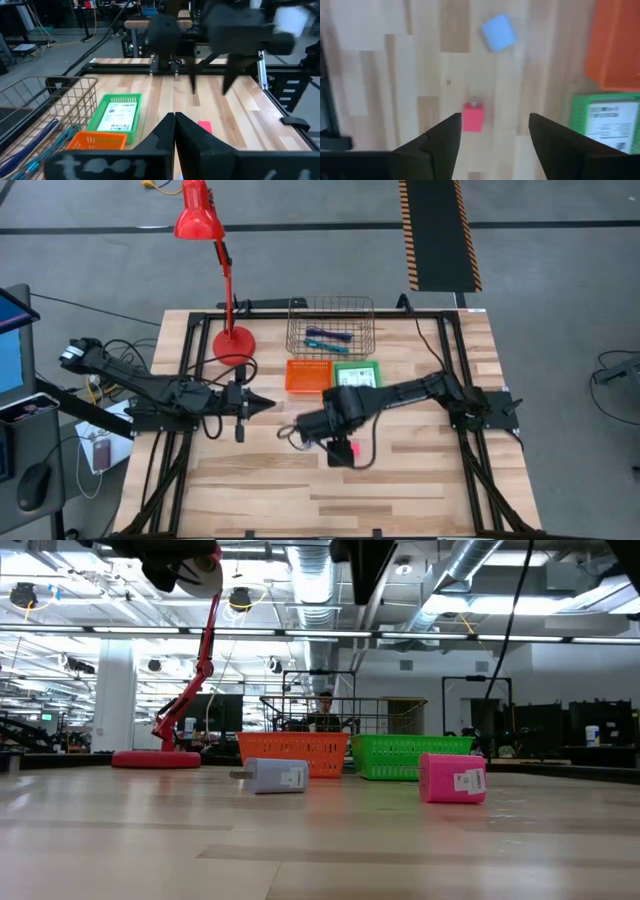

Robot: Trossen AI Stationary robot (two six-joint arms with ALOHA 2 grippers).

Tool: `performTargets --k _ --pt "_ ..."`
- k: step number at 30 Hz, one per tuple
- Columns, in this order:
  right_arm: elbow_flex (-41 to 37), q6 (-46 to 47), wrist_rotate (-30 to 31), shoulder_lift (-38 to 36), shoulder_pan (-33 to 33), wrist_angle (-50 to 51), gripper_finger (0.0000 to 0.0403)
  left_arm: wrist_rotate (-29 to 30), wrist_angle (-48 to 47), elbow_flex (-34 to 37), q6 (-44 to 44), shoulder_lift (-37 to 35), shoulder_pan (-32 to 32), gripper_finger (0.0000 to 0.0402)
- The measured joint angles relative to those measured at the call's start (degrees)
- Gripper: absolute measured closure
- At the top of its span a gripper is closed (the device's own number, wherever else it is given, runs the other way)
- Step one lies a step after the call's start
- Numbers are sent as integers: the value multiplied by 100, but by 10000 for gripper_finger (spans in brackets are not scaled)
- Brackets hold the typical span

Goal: Pick and place items into bin
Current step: Put the pink charger adapter into the orange bin

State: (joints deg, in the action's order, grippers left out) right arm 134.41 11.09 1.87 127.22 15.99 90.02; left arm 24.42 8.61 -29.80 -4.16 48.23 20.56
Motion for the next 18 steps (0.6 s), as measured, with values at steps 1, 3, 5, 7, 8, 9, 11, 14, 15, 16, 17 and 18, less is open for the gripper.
performTargets --k 1,3,5,7,8,9,11,14,15,16,17,18 --pt "0 69 55 0 90 0 177 -4 80 0 6 69 0 401" --pt "-52 203 291 0 281 -11 181 -6 212 0 19 175 0 402" --pt "-135 312 519 2 465 7 187 -6 253 0 23 237 0 401" --pt "-251 475 703 2 634 -1 193 -9 251 0 29 251 0 401" --pt "-317 556 774 2 709 1 196 -7 253 0 28 249 0 401" --pt "-404 647 865 4 772 -5 198 -6 251 0 24 251 0 401" --pt "-585 823 1032 4 895 8 202 -9 252 0 11 249 0 402" --pt "-886 1058 1298 4 1056 4 207 -9 251 0 -8 249 0 401" --pt "-994 1170 1418 4 1104 2 207 -9 250 0 -27 249 0 401" --pt "-1099 1275 1553 6 1162 -4 208 -9 249 0 -67 249 0 401" --pt "-1203 1353 1675 6 1222 -1 209 -9 249 0 -95 249 2 401" --pt "-1322 1438 1779 -23 1286 -8 209 -11 251 0 -115 249 0 402"
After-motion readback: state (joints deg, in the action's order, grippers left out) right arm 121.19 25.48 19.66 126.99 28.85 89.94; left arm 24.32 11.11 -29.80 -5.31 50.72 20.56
